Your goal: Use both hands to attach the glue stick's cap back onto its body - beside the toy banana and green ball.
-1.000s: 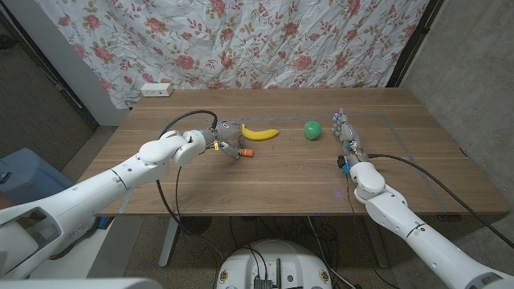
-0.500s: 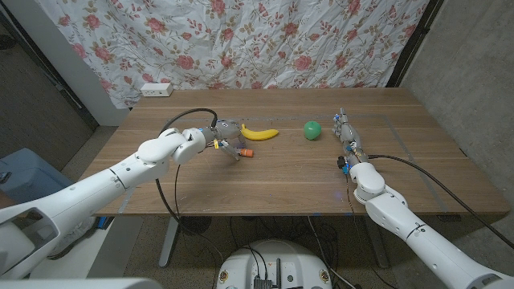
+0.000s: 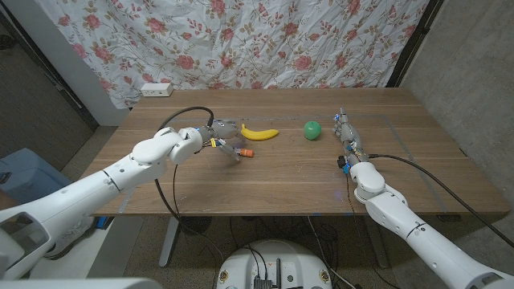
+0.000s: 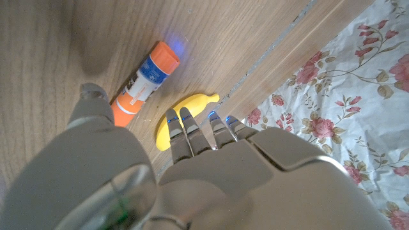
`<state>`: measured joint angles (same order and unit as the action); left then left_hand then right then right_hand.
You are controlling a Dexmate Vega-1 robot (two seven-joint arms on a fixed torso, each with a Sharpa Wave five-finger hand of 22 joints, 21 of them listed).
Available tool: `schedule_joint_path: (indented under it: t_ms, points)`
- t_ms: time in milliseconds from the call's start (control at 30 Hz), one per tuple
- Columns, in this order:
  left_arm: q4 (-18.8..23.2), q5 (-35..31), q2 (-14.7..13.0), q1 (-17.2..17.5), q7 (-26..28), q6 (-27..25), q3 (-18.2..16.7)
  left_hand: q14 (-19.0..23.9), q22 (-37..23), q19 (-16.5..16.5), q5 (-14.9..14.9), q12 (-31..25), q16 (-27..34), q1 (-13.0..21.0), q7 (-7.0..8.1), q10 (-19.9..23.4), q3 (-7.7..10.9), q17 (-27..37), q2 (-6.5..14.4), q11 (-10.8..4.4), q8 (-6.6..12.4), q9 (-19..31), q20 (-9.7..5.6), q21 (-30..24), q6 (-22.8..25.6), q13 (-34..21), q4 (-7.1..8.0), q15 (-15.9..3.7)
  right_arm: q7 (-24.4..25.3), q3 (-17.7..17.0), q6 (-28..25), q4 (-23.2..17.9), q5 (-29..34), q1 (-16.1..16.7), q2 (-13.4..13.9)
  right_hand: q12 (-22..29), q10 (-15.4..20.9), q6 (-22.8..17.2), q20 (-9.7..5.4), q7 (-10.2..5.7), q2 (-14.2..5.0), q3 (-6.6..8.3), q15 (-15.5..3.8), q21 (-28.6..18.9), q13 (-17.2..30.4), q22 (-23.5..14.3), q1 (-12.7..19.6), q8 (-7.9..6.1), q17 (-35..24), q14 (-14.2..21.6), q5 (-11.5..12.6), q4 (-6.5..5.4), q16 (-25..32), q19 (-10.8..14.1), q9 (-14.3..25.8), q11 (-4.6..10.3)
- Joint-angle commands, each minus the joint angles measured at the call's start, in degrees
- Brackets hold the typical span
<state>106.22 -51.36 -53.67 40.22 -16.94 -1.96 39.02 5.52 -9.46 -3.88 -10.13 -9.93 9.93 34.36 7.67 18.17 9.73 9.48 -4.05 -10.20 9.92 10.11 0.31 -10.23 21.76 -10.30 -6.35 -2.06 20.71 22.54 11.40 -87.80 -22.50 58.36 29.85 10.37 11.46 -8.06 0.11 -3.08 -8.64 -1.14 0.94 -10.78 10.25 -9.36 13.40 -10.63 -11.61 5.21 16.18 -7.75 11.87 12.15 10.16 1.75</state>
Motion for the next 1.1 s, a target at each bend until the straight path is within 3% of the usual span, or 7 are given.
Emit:
schedule_joint_path:
  t_ms: [33,167,233,467,633,800,1100]
  points:
    - [0.51,9.48,-0.40,3.19,1.37,-1.49,-4.49,-1.04,-0.26,-0.59,0.04,0.33,-0.13,-1.19,-0.37,-2.44,-0.15,0.15,0.36,0.79,0.05,0.14,0.15,-0.29,-1.49,0.02,0.07,-0.39,-0.97,-0.43,-0.56,-0.44,-1.21,-0.18,0.47,0.31,0.26,-0.48,0.21,-0.18,-0.09,0.26,-0.21,0.27,0.09,-0.18,-0.58,-0.18,-0.08,-0.21,0.29,-0.16,-0.19,0.03,-0.02,0.11]
    - [-1.03,14.20,0.20,3.38,2.05,-1.37,-5.38,-1.22,-0.26,-0.57,0.01,0.10,0.01,-1.82,-0.81,-3.22,-0.01,0.15,1.08,1.30,0.03,0.14,0.44,-0.34,-2.42,0.04,0.32,0.02,-1.68,-0.51,-1.01,-0.43,-1.76,-0.51,0.77,0.31,0.24,-0.40,0.23,-0.26,-0.03,0.29,-0.33,0.25,0.09,-0.18,-0.70,-0.14,-0.09,-0.25,0.30,-0.18,-0.19,0.02,-0.02,0.09]
    - [-1.34,15.37,0.44,3.44,2.47,-1.90,-5.47,-1.11,-0.28,-0.42,-0.08,-0.13,0.19,-2.59,-1.44,-3.80,0.56,0.19,2.99,2.41,0.15,0.18,0.60,-0.44,-3.12,0.05,0.91,0.75,-1.98,-0.51,-1.09,-0.31,-2.04,-0.65,0.78,0.32,0.27,-0.37,0.24,-0.26,0.00,0.29,-0.35,0.24,0.09,-0.18,-0.76,-0.13,-0.09,-0.27,0.30,-0.19,-0.19,0.03,-0.02,0.05]
    - [-2.76,20.05,1.64,3.99,5.94,-2.49,-6.15,-1.27,-0.29,0.41,-0.05,-0.15,0.15,-3.44,-2.19,-4.87,0.95,0.16,4.34,3.00,0.07,0.13,0.76,-0.74,-4.35,0.06,1.32,0.90,-2.96,-0.57,-1.66,-0.71,-2.70,-0.68,1.50,0.33,0.28,-0.33,0.25,-0.23,0.10,0.32,-0.99,0.02,0.10,-0.18,-1.04,-0.11,-0.10,0.03,0.31,-0.25,-0.05,0.55,-0.02,0.04]
    - [-4.01,24.30,2.72,4.71,8.59,-2.98,-6.93,-0.97,-0.25,1.77,-0.04,-0.50,0.29,-4.33,-2.94,-4.99,1.30,0.14,5.55,3.58,0.44,0.06,-0.85,-1.09,-3.98,0.09,1.63,1.07,-3.09,-0.79,-1.34,-0.73,-3.03,-0.47,1.63,0.33,0.28,-0.31,0.10,-0.24,0.10,0.39,-1.42,-0.04,0.10,-0.18,-1.12,-0.10,-0.09,0.19,0.32,-0.26,0.01,0.76,-0.02,-0.01]
    - [-4.57,28.37,3.41,6.28,12.04,-3.66,-8.05,-0.30,-0.20,3.24,-0.05,-0.65,0.46,-4.68,-3.27,-4.96,1.52,0.10,6.11,3.69,0.56,0.01,-0.57,-1.45,-3.73,0.11,1.64,1.23,-4.43,-0.60,-1.03,0.20,-3.69,-0.95,1.60,0.39,0.44,-0.36,0.09,-0.21,0.09,0.46,-1.67,-0.03,0.09,-0.18,-1.19,-0.12,-0.08,0.30,0.34,-0.25,0.04,0.78,-0.02,0.03]
    - [-7.86,38.20,7.68,6.94,17.14,-4.57,-9.58,0.30,-0.17,4.77,-0.48,-0.87,0.50,-5.19,-4.26,-5.00,3.12,0.17,9.91,4.88,0.44,-0.04,-0.48,-1.45,-4.09,0.13,2.12,1.26,-7.47,0.17,0.74,3.28,-5.18,-2.43,0.49,0.66,1.35,-1.43,0.12,-0.29,-0.02,0.67,-2.26,-0.38,0.09,-0.19,-1.67,-0.47,-0.10,0.91,0.42,-0.41,0.26,2.04,-0.02,0.19]
